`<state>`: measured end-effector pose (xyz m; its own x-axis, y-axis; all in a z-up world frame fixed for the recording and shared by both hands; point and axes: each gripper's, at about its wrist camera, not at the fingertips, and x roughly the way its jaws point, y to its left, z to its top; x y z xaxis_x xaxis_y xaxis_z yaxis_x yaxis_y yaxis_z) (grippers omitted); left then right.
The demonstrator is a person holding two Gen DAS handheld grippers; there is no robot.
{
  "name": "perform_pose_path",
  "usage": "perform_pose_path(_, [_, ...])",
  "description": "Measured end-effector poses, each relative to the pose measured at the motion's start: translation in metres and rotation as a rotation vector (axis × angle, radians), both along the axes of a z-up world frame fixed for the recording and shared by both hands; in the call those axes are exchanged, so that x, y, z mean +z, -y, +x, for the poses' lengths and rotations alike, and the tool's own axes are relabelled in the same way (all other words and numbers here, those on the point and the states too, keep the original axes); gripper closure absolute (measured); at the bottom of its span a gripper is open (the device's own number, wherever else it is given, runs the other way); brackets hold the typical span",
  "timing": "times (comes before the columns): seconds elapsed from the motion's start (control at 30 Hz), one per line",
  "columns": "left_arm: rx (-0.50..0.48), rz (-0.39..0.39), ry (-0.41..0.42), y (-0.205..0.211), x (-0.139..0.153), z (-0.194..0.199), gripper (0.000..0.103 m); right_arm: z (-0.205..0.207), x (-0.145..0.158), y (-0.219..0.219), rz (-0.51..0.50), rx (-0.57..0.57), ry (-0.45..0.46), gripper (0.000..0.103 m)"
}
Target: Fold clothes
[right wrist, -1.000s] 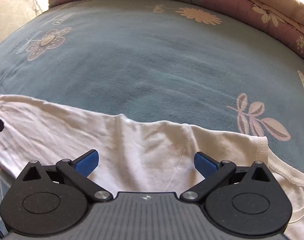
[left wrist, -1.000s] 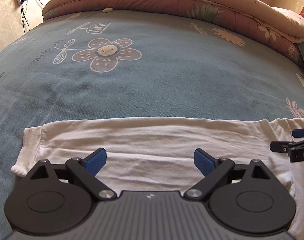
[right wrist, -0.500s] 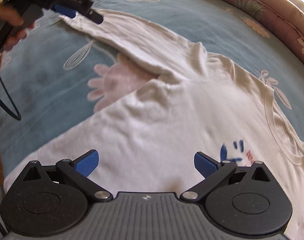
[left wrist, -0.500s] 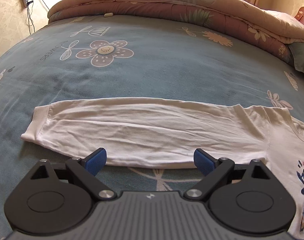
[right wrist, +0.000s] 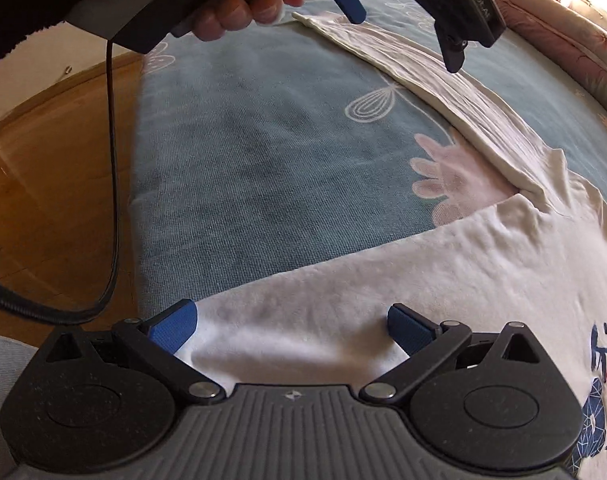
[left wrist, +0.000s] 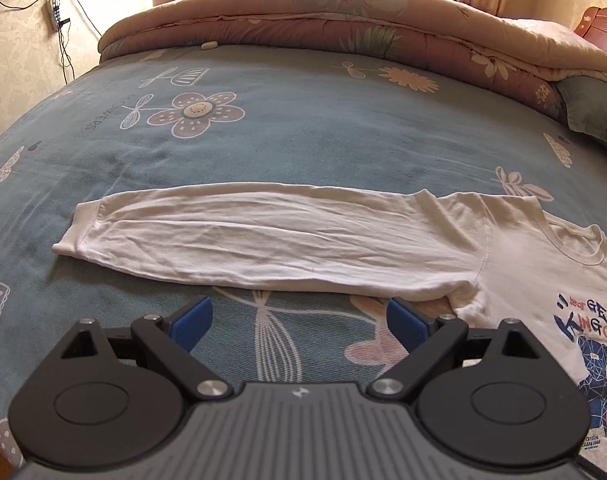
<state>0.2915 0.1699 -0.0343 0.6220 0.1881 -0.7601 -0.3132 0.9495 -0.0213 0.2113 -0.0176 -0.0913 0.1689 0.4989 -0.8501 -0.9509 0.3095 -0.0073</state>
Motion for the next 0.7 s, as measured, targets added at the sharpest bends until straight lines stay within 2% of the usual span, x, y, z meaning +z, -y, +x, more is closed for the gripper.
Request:
perform_pose_path(0.23, [-0.019,-0.052,-0.011,0.023,0.0,-0.007,0.009,0.03,0.011,0.07,-0.032,-0.166,0.047,0.0])
perform_pose_path(0.4, [-0.157,-0.085,-0.067,0.049,-0.008,-0.006,0.009,0.036,0.011,0.12,-0.088,-0.252,0.037,0.0])
perform_pose_path(0.47, [-0.236,-0.117,-0.106,0.062,-0.011,-0.007,0.009,0.031,0.008,0.14,-0.111,-0.254,0.037,0.0])
perform_pose_path(0.7, [-0.47,-0.17,-0.217,0.113,-0.019,-0.021,0.009,-0.006,0.001,0.198,-0.173,-0.145,0.049,0.0])
